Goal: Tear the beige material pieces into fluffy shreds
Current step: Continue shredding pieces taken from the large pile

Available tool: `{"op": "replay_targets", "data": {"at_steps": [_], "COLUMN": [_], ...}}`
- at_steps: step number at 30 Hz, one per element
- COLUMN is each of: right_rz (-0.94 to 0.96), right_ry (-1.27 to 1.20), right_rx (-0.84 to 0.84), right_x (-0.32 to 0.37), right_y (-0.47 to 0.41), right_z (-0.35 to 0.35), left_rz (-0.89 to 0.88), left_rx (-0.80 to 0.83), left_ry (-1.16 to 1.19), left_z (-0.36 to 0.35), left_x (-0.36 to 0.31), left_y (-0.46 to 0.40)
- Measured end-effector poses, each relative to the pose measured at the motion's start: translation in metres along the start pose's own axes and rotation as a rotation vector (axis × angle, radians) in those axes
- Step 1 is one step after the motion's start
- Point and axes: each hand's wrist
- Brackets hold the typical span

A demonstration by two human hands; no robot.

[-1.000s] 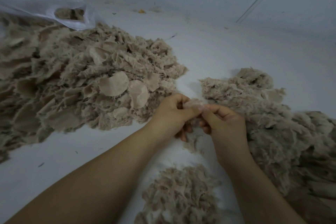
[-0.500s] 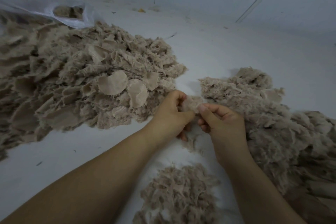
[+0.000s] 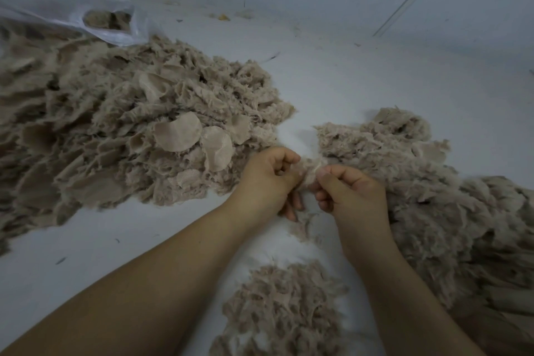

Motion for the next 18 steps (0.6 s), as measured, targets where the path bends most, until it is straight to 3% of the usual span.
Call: {"op": "replay_targets", "data": {"at_steps": [8,11,14,18], "right_rz": [-0.036,-0.046,-0.042,-0.056], "right_ry": [-0.061,-0.054,-0.037,-0.080], "right_rx": [-0.062,-0.044,-0.032,-0.061], "right_x": [-0.0003,-0.0002,-0.0004,0.0001], "right_y": [-0.0024,-0.0027,-0.0020,-0.0032], "right_z": [-0.0010,-0.0012,-0.0019,-0.0023], "left_rz": [0.097,0.137,0.105,0.093], "left_rx": [-0.154,-0.094,-0.016,-0.055], "left_ry": [0.200,0.264,0.100,0.182], "left_z": [0.0036,0.0054,0.0044,0.0044], "left_x": [-0.0025,-0.0044,-0.0034,-0.0014], "left_y": [-0.0025,-0.0032,-0.0023,-0.0019]}}
Point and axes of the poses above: each hand's wrist, its own y-axis away from the middle knuckle, its own z-axis out of the back of the hand, x = y × z, and after that the axes turned 10 degrees about -z, right-handed
